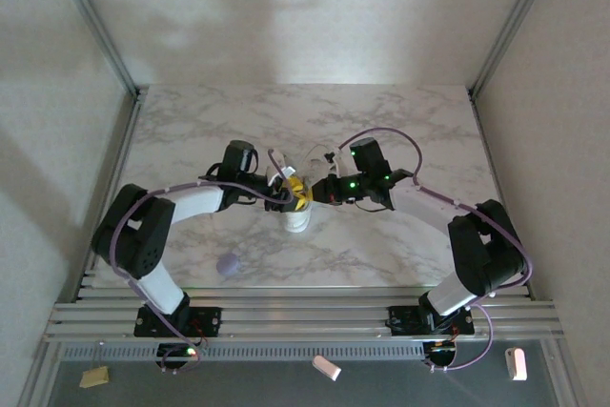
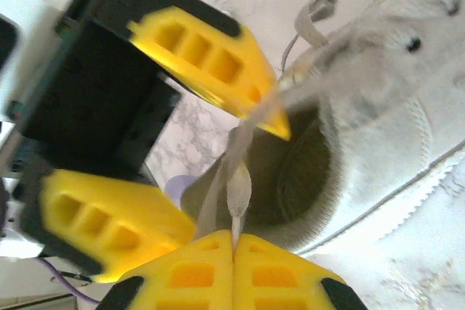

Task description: Tie the shoes

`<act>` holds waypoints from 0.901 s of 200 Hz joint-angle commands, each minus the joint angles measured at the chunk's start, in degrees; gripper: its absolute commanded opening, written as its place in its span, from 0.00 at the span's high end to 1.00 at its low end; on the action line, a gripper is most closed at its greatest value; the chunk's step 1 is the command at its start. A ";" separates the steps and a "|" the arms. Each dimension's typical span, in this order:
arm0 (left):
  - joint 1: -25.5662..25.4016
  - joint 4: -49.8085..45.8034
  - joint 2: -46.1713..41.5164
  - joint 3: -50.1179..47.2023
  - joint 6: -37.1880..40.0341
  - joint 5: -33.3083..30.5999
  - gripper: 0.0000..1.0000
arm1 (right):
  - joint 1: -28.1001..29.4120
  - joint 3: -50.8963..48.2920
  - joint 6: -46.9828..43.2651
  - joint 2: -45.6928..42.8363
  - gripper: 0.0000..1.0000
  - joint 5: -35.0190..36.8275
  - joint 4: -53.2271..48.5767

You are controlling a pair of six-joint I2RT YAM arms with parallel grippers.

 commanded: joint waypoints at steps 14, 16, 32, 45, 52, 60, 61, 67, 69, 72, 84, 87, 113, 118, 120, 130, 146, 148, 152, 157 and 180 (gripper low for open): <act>-0.14 12.15 -9.76 -4.09 -8.72 -9.30 0.30 | -0.37 1.92 -5.26 -5.22 1.00 6.68 -6.81; -0.14 12.24 -10.21 -4.30 -8.71 -9.84 0.30 | -0.31 1.95 -5.46 -5.44 1.00 7.02 -7.02; -0.05 12.32 -12.92 -5.67 -9.19 -15.35 0.28 | -0.37 2.51 -6.84 -6.95 1.00 8.85 -9.28; 0.12 13.88 -14.31 -7.38 -11.06 -21.50 0.24 | -0.37 3.38 -8.15 -8.09 1.00 10.58 -11.83; 0.29 15.30 -15.09 -8.52 -12.95 -25.72 0.24 | -0.37 3.75 -8.72 -8.80 1.00 11.49 -12.88; 0.64 16.78 -15.90 -10.06 -15.27 -30.26 0.24 | -0.33 4.29 -9.50 -9.73 1.00 12.37 -14.19; 0.65 16.95 -16.07 -10.22 -15.60 -30.80 0.24 | -0.31 4.36 -9.59 -9.79 1.00 12.42 -14.36; 0.85 17.66 -16.69 -11.33 -17.14 -33.55 0.23 | -0.31 4.86 -10.08 -10.46 1.00 12.95 -15.33; 0.86 17.81 -16.93 -11.65 -17.57 -34.51 0.23 | -0.33 5.04 -10.22 -10.66 1.00 13.09 -15.75; 0.96 17.95 -17.36 -12.09 -18.06 -35.63 0.23 | -0.30 5.37 -10.50 -10.96 1.00 13.22 -16.26; 1.01 18.44 -18.86 -14.16 -19.46 -38.47 0.22 | -0.28 6.66 -11.57 -12.03 1.00 13.64 -18.32; 0.97 18.38 -19.29 -14.57 -19.64 -38.92 0.22 | -0.28 6.96 -11.70 -12.19 1.00 13.69 -18.78; 1.01 15.16 -23.10 -17.89 -20.62 -44.07 0.23 | -0.28 9.36 -12.89 -14.35 1.00 13.50 -21.36; 1.01 14.31 -23.92 -18.63 -21.01 -45.86 0.23 | -0.28 9.78 -12.93 -14.91 1.00 13.66 -21.60; 0.99 13.99 -24.25 -18.92 -21.19 -46.68 0.23 | -0.24 9.89 -13.05 -15.16 1.00 13.73 -21.64; 1.09 11.93 -25.67 -19.87 -22.50 -51.17 0.23 | -0.28 10.66 -13.31 -16.33 1.00 14.10 -21.90; 1.10 8.69 -27.31 -21.08 -25.49 -56.24 0.24 | -0.28 12.45 -13.91 -17.87 1.00 15.24 -22.65; 1.10 8.49 -27.50 -21.27 -25.83 -56.57 0.24 | -0.28 12.71 -13.95 -18.01 1.00 15.49 -22.81; 1.10 7.81 -27.89 -21.61 -26.66 -57.31 0.24 | -0.28 13.18 -14.08 -18.31 1.00 15.94 -23.08; 1.09 7.21 -28.37 -22.21 -27.41 -57.73 0.24 | -0.28 13.73 -14.30 -18.66 1.00 16.61 -23.35; 0.80 7.75 -31.16 -26.47 -27.76 -55.03 0.24 | -0.26 14.68 -14.37 -20.75 1.00 20.50 -22.95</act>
